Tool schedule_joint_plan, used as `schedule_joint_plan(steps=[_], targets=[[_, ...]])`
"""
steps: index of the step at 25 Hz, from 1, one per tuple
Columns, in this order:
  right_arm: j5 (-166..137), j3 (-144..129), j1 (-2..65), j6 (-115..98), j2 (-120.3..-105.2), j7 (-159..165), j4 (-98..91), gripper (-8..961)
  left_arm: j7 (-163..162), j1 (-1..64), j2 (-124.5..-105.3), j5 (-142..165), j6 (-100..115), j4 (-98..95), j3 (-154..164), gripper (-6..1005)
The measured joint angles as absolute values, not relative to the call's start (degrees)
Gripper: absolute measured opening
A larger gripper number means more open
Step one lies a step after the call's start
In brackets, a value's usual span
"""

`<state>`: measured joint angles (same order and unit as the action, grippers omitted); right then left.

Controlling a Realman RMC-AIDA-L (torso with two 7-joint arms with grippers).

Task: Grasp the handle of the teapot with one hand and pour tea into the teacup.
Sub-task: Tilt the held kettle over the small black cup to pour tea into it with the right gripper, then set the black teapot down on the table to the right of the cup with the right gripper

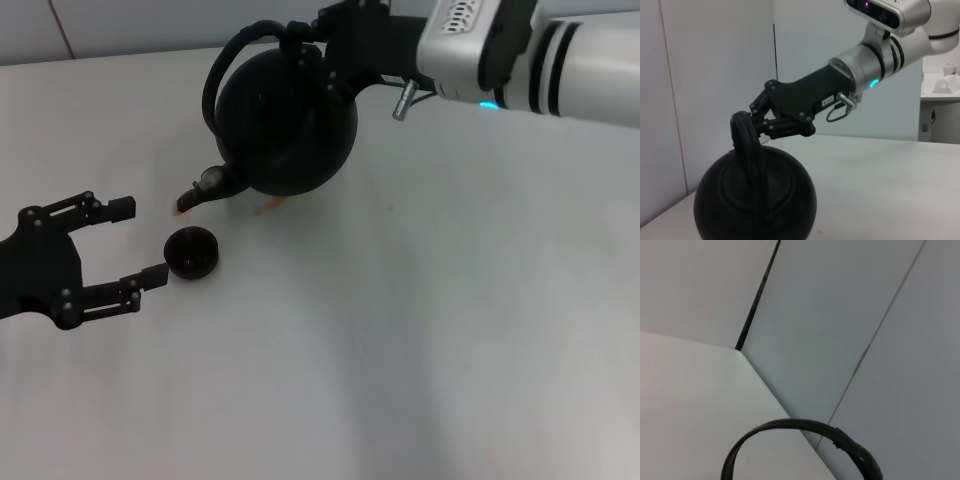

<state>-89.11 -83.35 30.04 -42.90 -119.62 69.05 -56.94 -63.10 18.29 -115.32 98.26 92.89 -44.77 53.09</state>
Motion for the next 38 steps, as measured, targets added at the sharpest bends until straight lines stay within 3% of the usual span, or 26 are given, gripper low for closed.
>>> schedule_joint_plan(steps=[38], targets=[[-66.46, -83.51, 20.93, -43.33, -119.8, 64.05, -50.06, 98, -62.47, 18.56, -115.49, 98.19, 93.28, -45.28, 53.08, 804]])
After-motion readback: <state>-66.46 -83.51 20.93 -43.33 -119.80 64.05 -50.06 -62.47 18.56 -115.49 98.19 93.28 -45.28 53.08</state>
